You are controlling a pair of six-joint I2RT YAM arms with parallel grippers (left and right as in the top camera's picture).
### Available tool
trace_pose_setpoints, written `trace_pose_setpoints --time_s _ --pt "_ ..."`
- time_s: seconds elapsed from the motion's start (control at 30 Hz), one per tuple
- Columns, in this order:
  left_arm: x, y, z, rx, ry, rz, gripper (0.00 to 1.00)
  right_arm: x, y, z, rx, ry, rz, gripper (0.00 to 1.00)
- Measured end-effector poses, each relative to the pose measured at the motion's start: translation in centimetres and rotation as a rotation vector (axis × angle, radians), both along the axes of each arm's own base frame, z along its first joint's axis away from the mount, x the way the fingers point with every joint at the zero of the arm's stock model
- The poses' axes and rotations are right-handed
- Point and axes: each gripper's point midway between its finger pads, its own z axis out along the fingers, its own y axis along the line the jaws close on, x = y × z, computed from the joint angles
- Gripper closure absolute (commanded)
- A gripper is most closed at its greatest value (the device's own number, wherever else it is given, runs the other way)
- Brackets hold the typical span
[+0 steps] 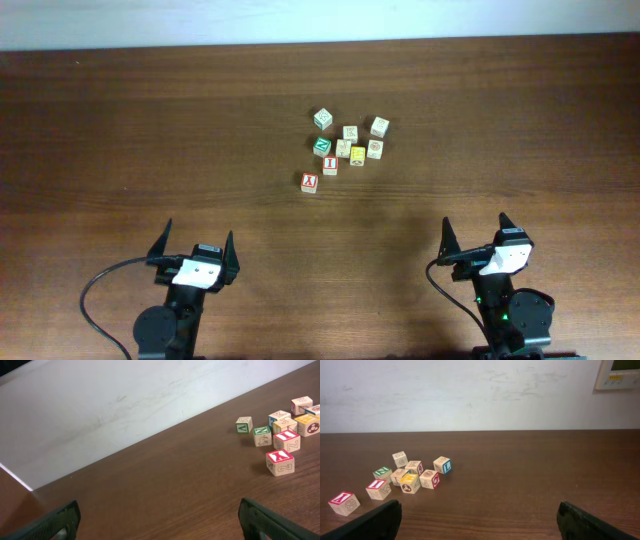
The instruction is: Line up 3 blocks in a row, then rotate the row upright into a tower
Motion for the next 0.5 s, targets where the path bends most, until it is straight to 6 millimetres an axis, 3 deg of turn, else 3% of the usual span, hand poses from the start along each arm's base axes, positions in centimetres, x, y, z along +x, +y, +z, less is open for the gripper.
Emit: trace_pose_setpoints --time_s 0.33,0.43,0.5 --pt "0.0 0.0 0.2 -0.016 -0.006 0.001 0.01 0.0 0.0 0.4 0.001 -0.018 0.000 0.02" --pt "0.0 0.0 0.3 -0.132 0.004 0.009 0.01 0.1 0.1 2.1 0.003 -0.086 0.005 0.01" --pt "0.0 0.0 1.5 -0.192 0.005 0.012 0.01 0.0 0.4 2.3 0.004 -0.092 0.021 0.02"
